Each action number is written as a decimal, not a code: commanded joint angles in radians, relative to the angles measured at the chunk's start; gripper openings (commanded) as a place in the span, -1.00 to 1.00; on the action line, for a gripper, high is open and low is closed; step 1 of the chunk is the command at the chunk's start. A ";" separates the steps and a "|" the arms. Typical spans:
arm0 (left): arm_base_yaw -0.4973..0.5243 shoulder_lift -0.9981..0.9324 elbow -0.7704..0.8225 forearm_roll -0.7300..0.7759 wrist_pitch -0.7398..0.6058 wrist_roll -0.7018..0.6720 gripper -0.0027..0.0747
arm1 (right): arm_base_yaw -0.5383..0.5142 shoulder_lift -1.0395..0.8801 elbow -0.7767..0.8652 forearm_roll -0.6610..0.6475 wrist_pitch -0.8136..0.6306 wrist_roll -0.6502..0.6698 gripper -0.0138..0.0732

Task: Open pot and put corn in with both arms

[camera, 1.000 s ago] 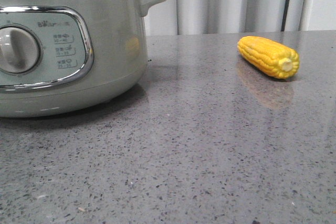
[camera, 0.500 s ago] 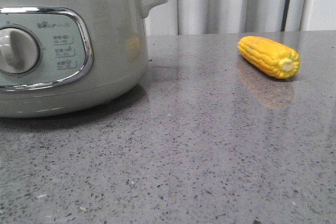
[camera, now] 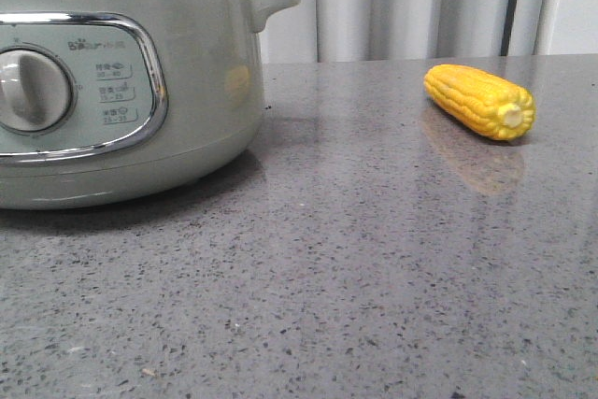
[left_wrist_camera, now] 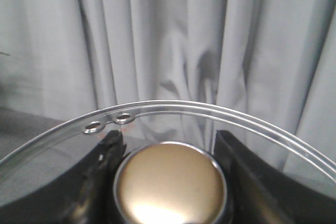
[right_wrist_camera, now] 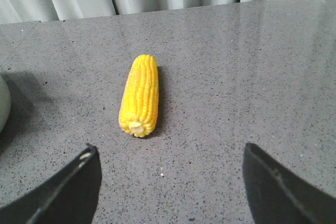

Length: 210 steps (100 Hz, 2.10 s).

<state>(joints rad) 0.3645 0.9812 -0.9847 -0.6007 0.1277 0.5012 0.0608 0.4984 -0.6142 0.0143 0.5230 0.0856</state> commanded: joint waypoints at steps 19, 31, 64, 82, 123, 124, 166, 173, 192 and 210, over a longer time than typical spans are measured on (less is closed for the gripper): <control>0.071 0.029 0.088 -0.009 -0.022 -0.005 -0.54 | 0.017 0.013 -0.037 0.001 -0.004 -0.011 0.45; 0.071 0.054 0.164 -0.007 -0.027 -0.005 -0.54 | 0.045 0.013 -0.037 0.001 0.028 -0.011 0.45; 0.064 0.138 0.288 -0.007 -0.109 -0.005 -0.54 | 0.065 0.013 -0.037 0.006 0.056 -0.011 0.45; 0.022 0.158 0.310 0.003 -0.191 -0.004 -0.47 | 0.065 0.013 -0.037 0.011 0.058 -0.011 0.45; -0.014 0.216 0.310 0.003 -0.182 -0.004 -0.21 | 0.065 0.013 -0.037 0.029 0.095 -0.011 0.45; -0.014 0.216 0.310 0.003 -0.180 -0.004 -0.19 | 0.065 0.013 -0.037 0.029 0.095 -0.011 0.45; -0.043 0.164 0.310 -0.044 -0.183 -0.005 0.06 | 0.065 0.016 -0.052 0.054 0.079 -0.011 0.45; -0.093 0.118 0.307 -0.092 -0.241 -0.005 0.06 | 0.065 0.029 -0.079 0.054 0.060 -0.017 0.45; -0.247 -0.072 0.292 -0.047 -0.305 -0.004 0.06 | 0.065 0.173 -0.246 0.054 0.072 -0.059 0.45; -0.290 -0.262 0.291 0.017 -0.282 0.025 0.06 | 0.094 0.411 -0.488 0.075 0.236 -0.123 0.45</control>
<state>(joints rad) 0.0914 0.8048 -0.6579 -0.6301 -0.0975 0.5059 0.1407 0.8161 -0.9835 0.0676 0.7423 0.0188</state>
